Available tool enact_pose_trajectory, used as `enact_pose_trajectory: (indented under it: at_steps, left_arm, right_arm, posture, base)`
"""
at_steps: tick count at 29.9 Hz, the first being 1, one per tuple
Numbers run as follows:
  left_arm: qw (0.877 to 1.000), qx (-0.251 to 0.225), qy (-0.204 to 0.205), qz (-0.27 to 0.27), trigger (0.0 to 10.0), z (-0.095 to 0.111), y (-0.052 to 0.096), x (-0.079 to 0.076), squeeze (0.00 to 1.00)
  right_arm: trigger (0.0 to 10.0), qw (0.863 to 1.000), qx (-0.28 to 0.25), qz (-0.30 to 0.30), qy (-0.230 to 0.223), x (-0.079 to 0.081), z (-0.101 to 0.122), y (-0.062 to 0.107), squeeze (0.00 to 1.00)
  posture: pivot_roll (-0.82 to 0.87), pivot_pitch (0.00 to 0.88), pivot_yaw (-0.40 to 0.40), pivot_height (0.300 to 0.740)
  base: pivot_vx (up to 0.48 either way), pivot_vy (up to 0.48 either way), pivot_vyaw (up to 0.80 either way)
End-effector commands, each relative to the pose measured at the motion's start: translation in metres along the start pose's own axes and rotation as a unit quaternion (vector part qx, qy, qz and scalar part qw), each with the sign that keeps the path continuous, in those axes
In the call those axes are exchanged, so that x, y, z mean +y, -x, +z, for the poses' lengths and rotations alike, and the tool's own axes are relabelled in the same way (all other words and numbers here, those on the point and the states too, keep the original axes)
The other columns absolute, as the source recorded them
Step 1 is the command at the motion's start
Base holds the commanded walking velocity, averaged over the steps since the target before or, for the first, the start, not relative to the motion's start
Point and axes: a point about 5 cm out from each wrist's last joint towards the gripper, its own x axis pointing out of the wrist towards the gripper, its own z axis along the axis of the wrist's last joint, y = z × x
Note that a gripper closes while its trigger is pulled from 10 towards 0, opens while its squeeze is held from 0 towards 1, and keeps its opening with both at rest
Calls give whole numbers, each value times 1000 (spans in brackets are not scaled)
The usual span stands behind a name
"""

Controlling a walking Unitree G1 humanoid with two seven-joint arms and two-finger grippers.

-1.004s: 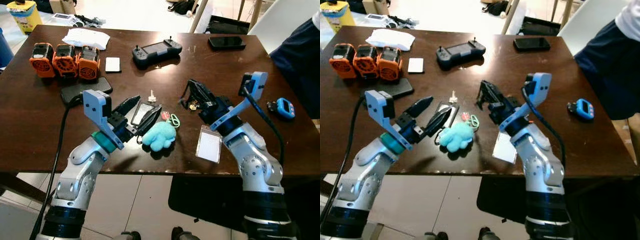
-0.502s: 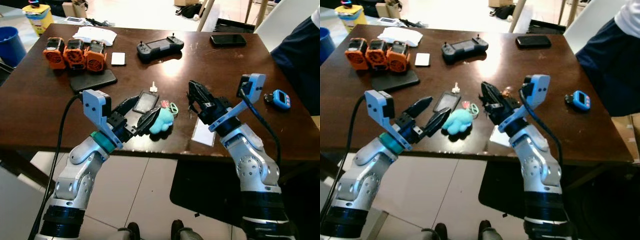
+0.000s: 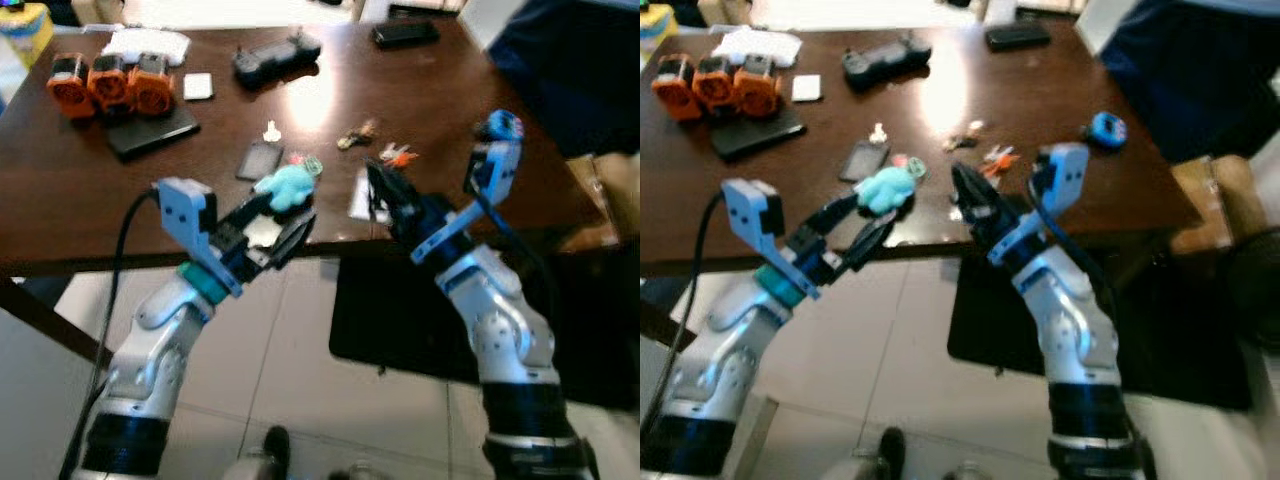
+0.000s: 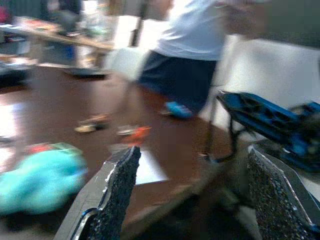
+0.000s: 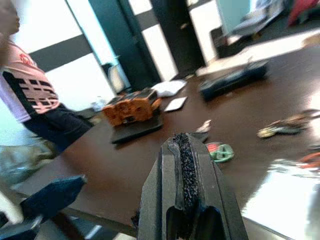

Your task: Hang keys on a hook

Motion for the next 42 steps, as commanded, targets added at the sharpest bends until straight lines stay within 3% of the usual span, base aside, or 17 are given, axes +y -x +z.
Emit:
enact_pose_trajectory:
  at_steps: [1, 11, 18, 26, 27, 28, 30, 32, 39, 40, 42]
  left_arm:
    - [1000, 14, -4, 11, 10000, -5, 6, 4, 0]
    - [999, 23, -7, 24, 10000, -10, 11, 9, 0]
    - [997, 71, -25, 33, 10000, -32, 22, 13, 0]
    - [985, 161, -29, 60, 10000, -76, 46, 20, 0]
    - [978, 190, -23, 84, 10000, -90, 58, 25, 0]
    - [978, 190, -23, 84, 10000, -90, 58, 25, 0]
    - [967, 223, -16, 118, 10000, -105, 74, 32, 0]
    - [967, 223, -16, 118, 10000, -105, 74, 32, 0]
    - [910, 352, 8, 220, 10000, -156, 139, 38, 0]
    - [910, 352, 8, 220, 10000, -156, 139, 38, 0]
    - [886, 386, 18, 255, 10000, -167, 161, 37, 0]
  right_arm:
    - [10000, 1000, 5, 7, -6, 3, -5, -1, 0]
    - [10000, 1000, 1, 26, -3, 6, -3, -2, 0]
    - [10000, 999, 8, 39, 2, 11, -6, -2, 0]
    - [10000, 999, 24, 38, 14, 8, -11, 3, 0]
    - [10000, 999, 35, 34, 19, 6, -15, 5, 0]
    - [10000, 999, 35, 34, 19, 6, -15, 5, 0]
    - [10000, 998, 44, 30, 25, 4, -18, 8, 0]
    - [10000, 998, 44, 30, 25, 4, -18, 8, 0]
    - [10000, 998, 40, 25, 39, 1, -13, 5, 0]
    - [10000, 998, 40, 25, 39, 1, -13, 5, 0]
    - [10000, 998, 37, 25, 46, 2, -11, 1, 0]
  posture:
    - [-10, 92, 29, 740]
    - [-2, 98, 28, 740]
    - [-5, 98, 30, 740]
    - [-13, 98, 34, 740]
    - [-15, 97, 34, 740]
    - [-15, 97, 34, 740]
    - [-14, 93, 34, 740]
    - [-14, 93, 34, 740]
    - [-21, 80, 36, 740]
    - [-21, 80, 36, 740]
    - [-22, 79, 36, 740]
  base:
    - [-334, 0, 0]
    - [-125, 0, 612]
    - [0, 0, 761]
    - [0, 0, 756]
    - [0, 0, 756]
    - [0, 0, 756]
    - [0, 0, 756]
    - [0, 0, 756]
    - [0, 0, 756]
    - [0, 0, 756]
    - [0, 0, 756]
